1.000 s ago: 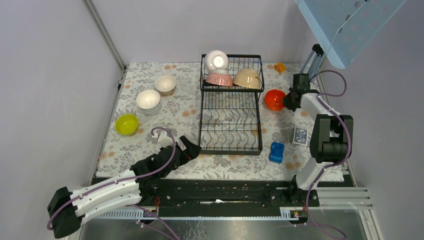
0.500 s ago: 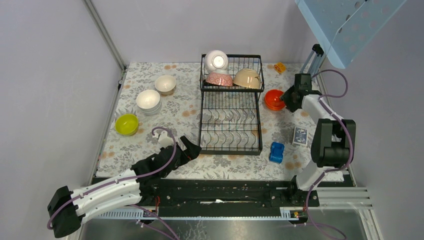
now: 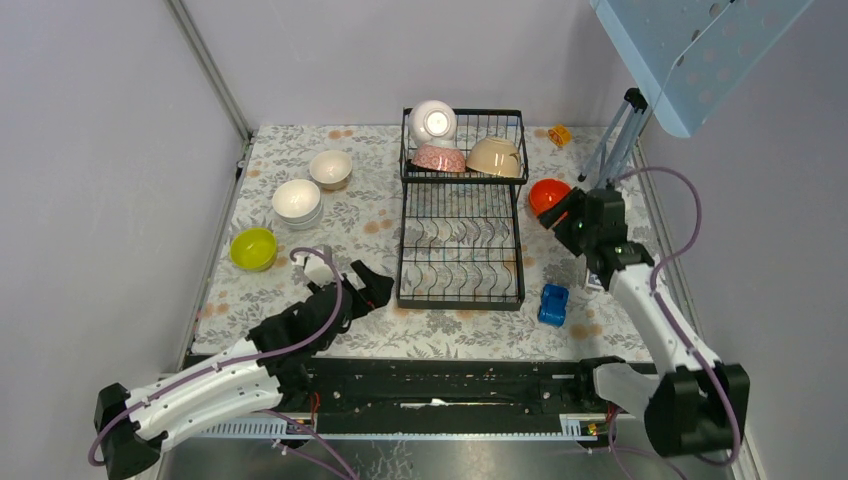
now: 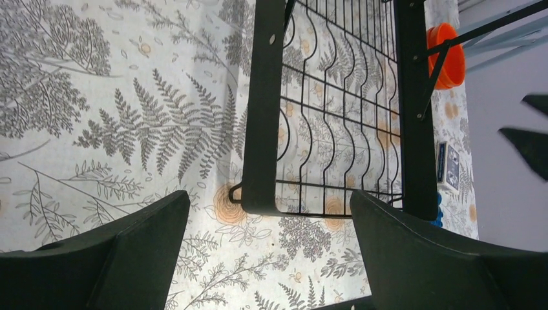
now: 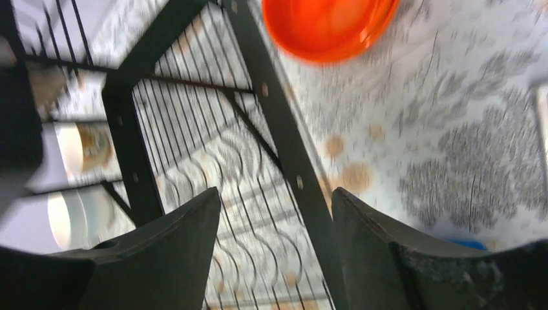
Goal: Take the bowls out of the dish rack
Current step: Place the bowl with the bowl, then adjust the dish rack at the center of the board.
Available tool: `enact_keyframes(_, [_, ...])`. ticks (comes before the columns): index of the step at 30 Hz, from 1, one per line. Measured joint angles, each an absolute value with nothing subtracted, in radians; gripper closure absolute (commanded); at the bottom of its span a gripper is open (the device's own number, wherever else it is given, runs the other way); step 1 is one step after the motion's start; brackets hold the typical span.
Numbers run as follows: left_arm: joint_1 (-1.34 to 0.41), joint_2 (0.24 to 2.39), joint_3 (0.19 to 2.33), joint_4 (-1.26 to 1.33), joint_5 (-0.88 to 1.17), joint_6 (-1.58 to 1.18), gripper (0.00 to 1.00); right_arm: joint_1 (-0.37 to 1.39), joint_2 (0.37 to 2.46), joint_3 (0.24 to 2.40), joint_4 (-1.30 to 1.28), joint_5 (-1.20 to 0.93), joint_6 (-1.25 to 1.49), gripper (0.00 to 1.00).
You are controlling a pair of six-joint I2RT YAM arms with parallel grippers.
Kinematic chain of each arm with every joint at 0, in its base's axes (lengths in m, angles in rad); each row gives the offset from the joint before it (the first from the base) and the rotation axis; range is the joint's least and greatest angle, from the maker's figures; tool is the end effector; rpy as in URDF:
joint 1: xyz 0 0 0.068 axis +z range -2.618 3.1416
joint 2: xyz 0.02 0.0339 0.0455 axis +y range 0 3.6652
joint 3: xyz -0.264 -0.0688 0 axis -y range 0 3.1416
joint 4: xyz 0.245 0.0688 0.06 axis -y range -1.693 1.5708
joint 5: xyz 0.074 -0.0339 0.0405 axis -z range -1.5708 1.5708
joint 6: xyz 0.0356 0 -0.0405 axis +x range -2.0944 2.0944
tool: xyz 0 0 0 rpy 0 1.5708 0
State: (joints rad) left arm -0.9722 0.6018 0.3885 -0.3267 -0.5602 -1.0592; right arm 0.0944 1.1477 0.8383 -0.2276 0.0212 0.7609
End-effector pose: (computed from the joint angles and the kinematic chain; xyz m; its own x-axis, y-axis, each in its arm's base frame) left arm 0.0967 -0.1082 0.2162 -0.5282 -0.5366 -0.6581 -0.0357 0.7884 -0.6141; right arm 0.2563 0.0235 0.2807 -0.4213 0.6526 -0.6298 0.2961 0.7553 0.5847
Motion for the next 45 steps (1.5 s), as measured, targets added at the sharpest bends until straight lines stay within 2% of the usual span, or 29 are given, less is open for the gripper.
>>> enact_keyframes(5, [-0.972, 0.597, 0.407, -0.333, -0.589, -1.007, 0.01, 0.192, 0.910, 0.585, -0.196, -0.030, 0.786, 0.12])
enact_keyframes(9, [-0.972, 0.598, 0.405, -0.327, -0.598, -0.970, 0.01, 0.227, 0.785, 0.453, -0.198, -0.073, 0.789, 0.08])
enact_keyframes(14, [-0.972, 0.614, 0.365, -0.229, -0.588, -0.932, 0.02, 0.253, 0.724, 0.393, -0.184, -0.122, 0.766, 0.10])
enact_keyframes(18, [-0.972, 0.692, 0.334, -0.160, -0.572, -0.924, 0.02, 0.265, 0.769, 0.366, -0.132, -0.150, 0.738, 0.15])
enact_keyframes(23, [-0.972, 0.795, 0.334, -0.141, -0.562, -0.936, 0.02, 0.287, 0.829, 0.315, -0.082, -0.168, 0.722, 0.27])
enact_keyframes(30, [-0.972, 0.805, 0.334, -0.141, -0.564, -0.969, 0.03, 0.366, 0.853, 0.281, -0.006, -0.166, 0.724, 0.47])
enact_keyframes(35, [-0.972, 0.803, 0.334, -0.155, -0.564, -0.995, 0.03, 0.431, 0.868, 0.265, 0.030, -0.130, 0.746, 0.57])
enact_keyframes(45, [-0.972, 0.707, 0.335, -0.220, -0.581, -1.057, 0.03, 0.605, 0.913, 0.249, 0.120, -0.009, 0.849, 0.64])
